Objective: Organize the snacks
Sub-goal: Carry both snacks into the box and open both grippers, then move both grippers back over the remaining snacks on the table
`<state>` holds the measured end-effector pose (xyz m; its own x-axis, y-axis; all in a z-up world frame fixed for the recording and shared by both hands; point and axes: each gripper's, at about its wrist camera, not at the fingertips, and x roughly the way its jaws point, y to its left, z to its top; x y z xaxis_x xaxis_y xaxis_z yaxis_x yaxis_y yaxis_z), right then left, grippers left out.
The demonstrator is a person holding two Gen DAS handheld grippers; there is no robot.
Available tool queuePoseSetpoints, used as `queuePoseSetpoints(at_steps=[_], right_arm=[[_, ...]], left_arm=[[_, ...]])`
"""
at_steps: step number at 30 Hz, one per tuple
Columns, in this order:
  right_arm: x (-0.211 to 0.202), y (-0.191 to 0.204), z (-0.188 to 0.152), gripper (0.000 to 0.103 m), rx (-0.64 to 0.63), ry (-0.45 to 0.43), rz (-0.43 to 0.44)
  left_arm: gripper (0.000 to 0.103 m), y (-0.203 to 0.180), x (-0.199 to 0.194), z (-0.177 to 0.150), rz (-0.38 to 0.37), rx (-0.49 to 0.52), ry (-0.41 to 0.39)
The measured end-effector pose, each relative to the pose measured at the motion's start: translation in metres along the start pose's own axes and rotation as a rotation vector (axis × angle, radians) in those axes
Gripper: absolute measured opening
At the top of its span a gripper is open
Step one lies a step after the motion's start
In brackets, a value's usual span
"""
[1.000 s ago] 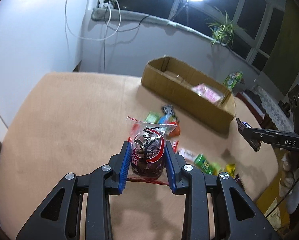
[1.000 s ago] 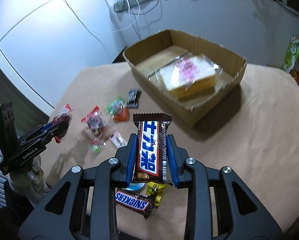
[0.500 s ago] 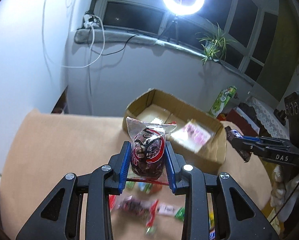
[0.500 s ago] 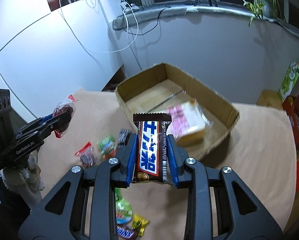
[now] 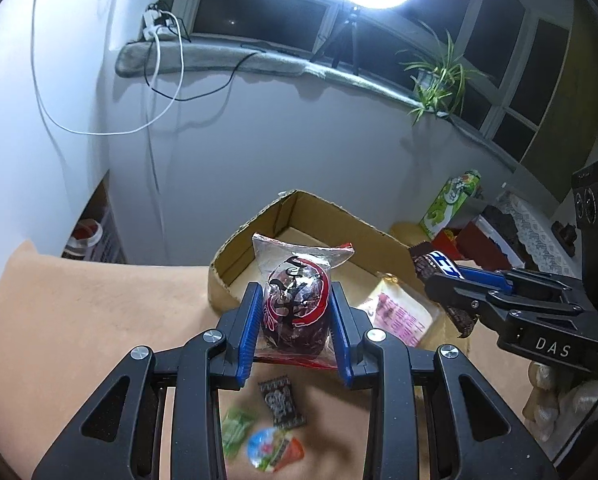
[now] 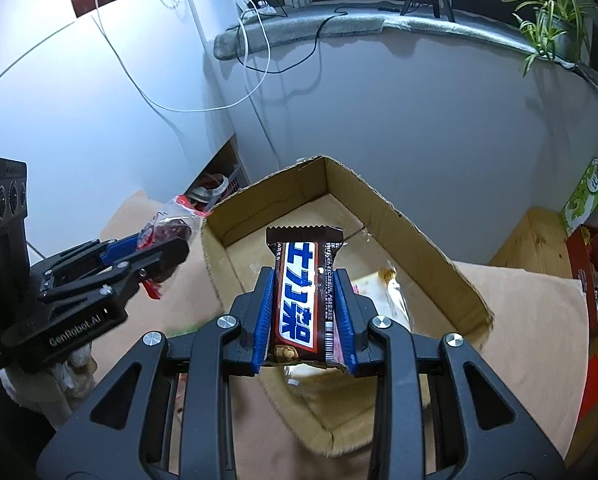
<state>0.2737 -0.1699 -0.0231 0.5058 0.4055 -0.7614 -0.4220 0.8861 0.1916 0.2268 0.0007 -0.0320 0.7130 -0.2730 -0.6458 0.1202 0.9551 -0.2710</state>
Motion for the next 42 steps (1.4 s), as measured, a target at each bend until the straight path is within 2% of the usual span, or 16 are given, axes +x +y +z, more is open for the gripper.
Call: queuePoseSetpoints(at_steps=[10, 24, 26, 27, 28, 42], right_arm=[[0.036, -0.007, 0.014, 0.030, 0.001, 0.043, -0.013], [0.044, -0.012, 0.019, 0.031, 0.011, 0.051, -0.038], [0.042, -0.012, 0.020, 0.038, 0.011, 0.043, -0.038], [0.041, -0.012, 0.020, 0.050, 0.010, 0.037, -0.042], [0.038, -0.012, 0.021, 0.058, 0.008, 0.025, -0.048], [0.009, -0.004, 0.016, 0.058, -0.002, -0.005, -0.057]], left_arm=[[0.031, 0.006, 0.034, 0.007, 0.007, -0.018, 0.050], [0.031, 0.003, 0.045, 0.011, -0.006, -0.007, 0.065], [0.034, 0.001, 0.047, 0.011, -0.014, 0.000, 0.081], [0.038, 0.001, 0.048, 0.011, -0.008, 0.003, 0.087], [0.044, 0.000, 0.047, 0.011, 0.003, 0.006, 0.083], [0.045, -0.001, 0.023, 0.014, -0.007, -0.008, 0.041]])
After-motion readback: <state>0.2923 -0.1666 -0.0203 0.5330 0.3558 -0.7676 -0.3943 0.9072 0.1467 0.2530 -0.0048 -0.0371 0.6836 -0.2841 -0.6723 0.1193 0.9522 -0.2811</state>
